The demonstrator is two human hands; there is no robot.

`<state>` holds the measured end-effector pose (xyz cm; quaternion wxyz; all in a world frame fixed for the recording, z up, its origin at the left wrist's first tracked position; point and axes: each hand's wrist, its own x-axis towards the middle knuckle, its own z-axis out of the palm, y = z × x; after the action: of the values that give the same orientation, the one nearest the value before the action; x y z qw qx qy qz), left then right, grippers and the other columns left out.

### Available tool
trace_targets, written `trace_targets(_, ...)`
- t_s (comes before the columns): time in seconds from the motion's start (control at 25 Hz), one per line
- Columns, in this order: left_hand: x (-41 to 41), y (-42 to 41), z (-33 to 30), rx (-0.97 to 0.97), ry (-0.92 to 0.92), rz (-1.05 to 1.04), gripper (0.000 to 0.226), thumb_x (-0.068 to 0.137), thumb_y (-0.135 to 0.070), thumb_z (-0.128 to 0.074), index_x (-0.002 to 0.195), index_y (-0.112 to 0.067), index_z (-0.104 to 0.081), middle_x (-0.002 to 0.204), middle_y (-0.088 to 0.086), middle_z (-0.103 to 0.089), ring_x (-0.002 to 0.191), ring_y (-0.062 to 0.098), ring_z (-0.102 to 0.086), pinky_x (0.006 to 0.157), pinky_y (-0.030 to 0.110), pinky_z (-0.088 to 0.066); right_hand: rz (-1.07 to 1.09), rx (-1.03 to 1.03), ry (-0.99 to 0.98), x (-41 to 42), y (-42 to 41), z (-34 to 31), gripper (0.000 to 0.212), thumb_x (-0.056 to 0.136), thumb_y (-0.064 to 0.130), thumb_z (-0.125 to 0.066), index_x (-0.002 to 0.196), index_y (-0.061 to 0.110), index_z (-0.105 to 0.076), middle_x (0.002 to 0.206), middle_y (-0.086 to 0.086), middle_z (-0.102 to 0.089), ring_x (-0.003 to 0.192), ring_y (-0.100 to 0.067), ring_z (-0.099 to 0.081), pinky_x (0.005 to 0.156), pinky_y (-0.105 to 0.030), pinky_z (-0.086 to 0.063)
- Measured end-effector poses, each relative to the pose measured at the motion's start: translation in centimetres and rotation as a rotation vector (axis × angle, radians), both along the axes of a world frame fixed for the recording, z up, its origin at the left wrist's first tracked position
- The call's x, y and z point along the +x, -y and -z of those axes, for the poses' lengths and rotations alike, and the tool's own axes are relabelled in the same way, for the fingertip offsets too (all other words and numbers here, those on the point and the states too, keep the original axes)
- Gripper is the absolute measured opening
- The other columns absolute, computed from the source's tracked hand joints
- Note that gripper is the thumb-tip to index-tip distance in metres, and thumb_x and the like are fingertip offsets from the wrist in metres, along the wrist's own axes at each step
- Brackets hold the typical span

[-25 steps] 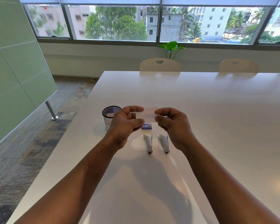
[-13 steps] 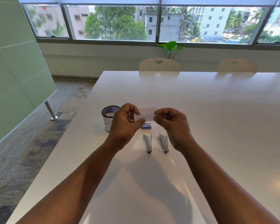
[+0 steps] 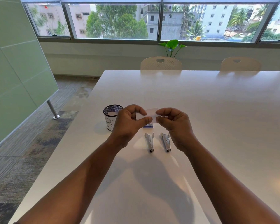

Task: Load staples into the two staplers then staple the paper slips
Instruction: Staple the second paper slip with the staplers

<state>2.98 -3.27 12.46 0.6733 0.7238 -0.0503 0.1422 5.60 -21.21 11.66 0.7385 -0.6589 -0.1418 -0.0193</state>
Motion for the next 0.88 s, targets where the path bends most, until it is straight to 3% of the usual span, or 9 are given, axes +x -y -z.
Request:
trace_targets(0.12,0.14,-0.18,-0.35,-0.163,-0.186,0.064,0.017,0.078,-0.008,-0.085,0.082,-0.018,-0.071,0.082,0.011,-0.071,0.076,0.018,-0.069,0.067,0.027,-0.058,0.000,-0.022,-0.023,-0.04,-0.02,-0.01,0.027,0.085,-0.005,-0.074,0.087,0.022,-0.080,0.082,0.002,-0.077,0.071,-0.008,-0.069,0.066,-0.017,-0.053)
trace_targets(0.24,0.41,-0.26,-0.52,-0.353,-0.369,0.070,0.010,0.084,-0.017,-0.080,0.090,-0.012,-0.073,0.083,0.006,-0.076,0.078,0.018,-0.074,0.062,0.026,-0.058,0.002,-0.041,-0.065,-0.10,-0.16,-0.01,0.024,0.087,-0.002,-0.073,0.088,0.022,-0.080,0.083,0.001,-0.077,0.072,-0.008,-0.068,0.067,-0.020,-0.054)
trace_targets(0.36,0.74,-0.40,-0.59,-0.475,-0.481,0.023,0.018,0.091,-0.022,-0.074,0.097,-0.005,-0.072,0.080,0.008,-0.078,0.071,0.019,-0.076,0.058,0.028,-0.060,0.006,-0.035,-0.108,-0.15,-0.30,-0.09,0.021,0.089,0.000,-0.072,0.088,0.020,-0.080,0.081,-0.002,-0.077,0.070,-0.011,-0.066,0.069,-0.025,-0.054)
trace_targets(0.76,0.96,-0.63,-0.34,-0.449,-0.515,0.046,0.010,0.086,-0.004,-0.076,0.094,-0.005,-0.070,0.077,0.011,-0.078,0.068,0.021,-0.077,0.059,0.025,-0.062,-0.022,0.017,-0.171,-0.29,-0.55,-0.27,0.014,0.092,0.000,-0.068,0.090,0.010,-0.078,0.075,-0.006,-0.075,0.064,-0.013,-0.066,0.066,-0.027,-0.055)
trace_targets(0.88,0.91,-0.89,-0.38,-0.406,-0.500,0.070,0.021,0.079,0.003,-0.080,0.095,-0.007,-0.071,0.082,0.009,-0.079,0.075,0.021,-0.078,0.065,0.026,-0.062,-0.015,0.010,-0.183,-0.08,-0.64,-0.11,0.013,0.091,0.000,-0.069,0.091,0.010,-0.077,0.076,-0.005,-0.076,0.064,-0.013,-0.067,0.067,-0.027,-0.056)
